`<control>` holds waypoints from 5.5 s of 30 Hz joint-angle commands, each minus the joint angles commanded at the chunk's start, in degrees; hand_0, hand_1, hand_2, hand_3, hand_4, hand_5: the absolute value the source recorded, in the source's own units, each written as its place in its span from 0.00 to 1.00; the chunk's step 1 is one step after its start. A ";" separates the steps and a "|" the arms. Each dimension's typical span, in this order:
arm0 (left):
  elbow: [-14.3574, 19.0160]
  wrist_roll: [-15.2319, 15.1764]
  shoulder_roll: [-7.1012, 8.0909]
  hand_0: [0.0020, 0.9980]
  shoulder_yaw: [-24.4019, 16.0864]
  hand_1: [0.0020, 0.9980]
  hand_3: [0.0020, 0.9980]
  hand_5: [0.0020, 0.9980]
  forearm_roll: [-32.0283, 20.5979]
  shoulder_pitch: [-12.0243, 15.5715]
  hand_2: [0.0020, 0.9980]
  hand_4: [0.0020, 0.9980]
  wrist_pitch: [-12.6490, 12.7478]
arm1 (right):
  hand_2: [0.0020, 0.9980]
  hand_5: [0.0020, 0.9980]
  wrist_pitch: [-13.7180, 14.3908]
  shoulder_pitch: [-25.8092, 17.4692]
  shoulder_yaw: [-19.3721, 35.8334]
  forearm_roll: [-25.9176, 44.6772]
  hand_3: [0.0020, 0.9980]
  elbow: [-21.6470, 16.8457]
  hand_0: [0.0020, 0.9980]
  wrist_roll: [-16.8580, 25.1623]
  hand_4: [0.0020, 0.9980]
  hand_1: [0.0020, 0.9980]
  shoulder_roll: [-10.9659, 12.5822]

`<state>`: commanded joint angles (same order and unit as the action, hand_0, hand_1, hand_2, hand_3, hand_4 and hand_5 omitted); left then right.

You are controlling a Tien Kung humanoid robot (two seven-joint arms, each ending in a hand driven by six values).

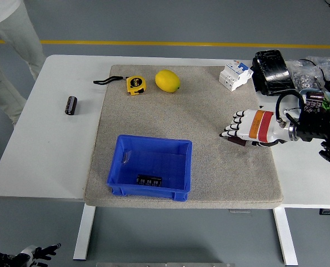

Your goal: Pick up the battery,place it into the box

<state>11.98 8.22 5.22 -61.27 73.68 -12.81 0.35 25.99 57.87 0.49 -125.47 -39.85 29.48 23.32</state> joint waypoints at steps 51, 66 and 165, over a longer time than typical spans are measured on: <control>0.06 0.08 0.34 0.75 -0.19 0.76 0.65 0.64 0.43 0.02 0.80 0.73 -0.43 | 0.86 0.02 -6.63 0.48 0.78 2.10 0.98 0.73 0.82 0.86 0.93 0.76 1.02; 0.11 0.39 0.63 0.75 -1.32 0.76 0.65 0.64 2.01 0.79 0.80 0.73 -0.65 | 0.87 0.11 -14.90 1.41 3.24 6.49 0.98 -3.12 0.83 1.20 1.00 0.77 1.93; 0.43 1.00 0.51 0.75 -1.66 0.75 0.65 0.64 2.79 1.24 0.80 0.73 -1.03 | 0.53 0.00 -15.39 -0.63 14.98 8.96 0.54 -14.28 0.60 0.20 0.68 0.49 4.13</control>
<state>12.41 9.21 5.73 -62.93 76.47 -11.57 -0.68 10.60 57.24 15.46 -116.51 -54.14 29.68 27.45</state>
